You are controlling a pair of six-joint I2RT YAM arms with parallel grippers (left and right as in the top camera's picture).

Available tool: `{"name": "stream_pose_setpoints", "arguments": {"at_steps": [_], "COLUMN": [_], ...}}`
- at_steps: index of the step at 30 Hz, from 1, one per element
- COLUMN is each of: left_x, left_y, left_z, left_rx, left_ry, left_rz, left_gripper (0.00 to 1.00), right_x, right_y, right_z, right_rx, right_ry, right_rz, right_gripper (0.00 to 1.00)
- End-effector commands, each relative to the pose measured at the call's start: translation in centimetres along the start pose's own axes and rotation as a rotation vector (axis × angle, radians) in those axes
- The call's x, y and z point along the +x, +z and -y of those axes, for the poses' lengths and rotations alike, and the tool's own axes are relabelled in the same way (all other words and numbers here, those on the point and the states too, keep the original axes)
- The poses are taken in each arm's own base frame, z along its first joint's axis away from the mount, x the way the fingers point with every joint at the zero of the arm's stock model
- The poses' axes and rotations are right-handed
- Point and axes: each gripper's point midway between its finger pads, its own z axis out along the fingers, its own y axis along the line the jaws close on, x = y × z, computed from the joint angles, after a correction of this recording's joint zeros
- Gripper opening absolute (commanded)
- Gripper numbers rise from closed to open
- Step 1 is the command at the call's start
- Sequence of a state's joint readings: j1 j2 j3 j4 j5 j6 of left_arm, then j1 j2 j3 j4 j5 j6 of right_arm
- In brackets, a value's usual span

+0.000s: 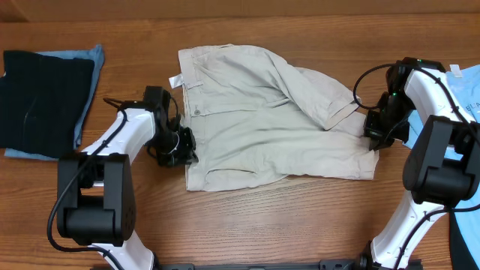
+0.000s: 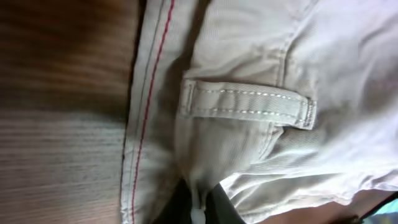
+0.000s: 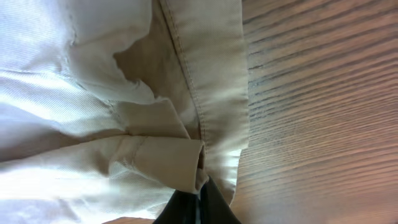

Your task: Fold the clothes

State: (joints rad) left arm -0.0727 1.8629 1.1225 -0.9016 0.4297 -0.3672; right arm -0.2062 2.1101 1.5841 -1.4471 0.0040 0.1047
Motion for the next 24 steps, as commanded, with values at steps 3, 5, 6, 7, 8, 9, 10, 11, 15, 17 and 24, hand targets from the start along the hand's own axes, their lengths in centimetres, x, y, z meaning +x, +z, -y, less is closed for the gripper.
{"name": "stream_pose_setpoints", "arguments": {"at_steps": [3,5,6,7,8,9,10,11,15,17,24], "left_x": [1.8,2.3,2.5,2.7,2.8,2.8,2.9,3.2,1.4,-1.0,-6.9], "left_y": [1.0,1.6,1.7,1.8,1.8,1.8,1.8,1.7,-1.2,-5.5,-12.5], "left_z": [-1.2,-2.4,-2.6,-2.6,-2.6,-2.6,-2.7,-2.8,-0.6,2.8,9.5], "left_rx": [-0.04,-0.084,-0.093,-0.095,-0.095,-0.096,-0.098,-0.101,-0.078,-0.035,0.058], "left_ry": [-0.001,-0.009,-0.01,-0.01,-0.01,-0.01,-0.011,-0.012,0.019,0.078,0.29], "left_rz": [-0.064,-0.07,-0.076,-0.08,-0.082,-0.083,-0.087,-0.098,-0.036,0.08,0.385], "left_gripper": [0.13,0.22,0.26,0.29,0.36,0.42,0.54,0.59,0.66,0.71,0.8], "right_x": [0.3,0.1,-0.1,-0.3,-0.4,-0.5,-0.4,-0.7,-2.5,-2.8,-3.1], "right_y": [-1.4,-1.4,-1.4,-1.4,-1.4,-1.4,-1.4,-1.8,-6.8,-10.3,-12.3], "right_z": [2.5,2.5,2.5,2.5,2.4,2.4,2.4,2.4,0.1,-2.6,-8.3], "right_rx": [0.111,0.109,0.107,0.106,0.105,0.104,0.105,0.101,-0.019,-0.132,-0.427], "right_ry": [0.096,0.097,0.097,0.097,0.098,0.098,0.097,0.098,0.051,-0.058,-0.185], "right_rz": [0.029,0.034,0.045,0.05,0.054,0.058,0.056,0.07,0.178,0.242,0.286], "right_gripper": [0.06,0.06,0.08,0.17,0.32,0.38,0.57,0.65,0.76,0.76,0.6]}}
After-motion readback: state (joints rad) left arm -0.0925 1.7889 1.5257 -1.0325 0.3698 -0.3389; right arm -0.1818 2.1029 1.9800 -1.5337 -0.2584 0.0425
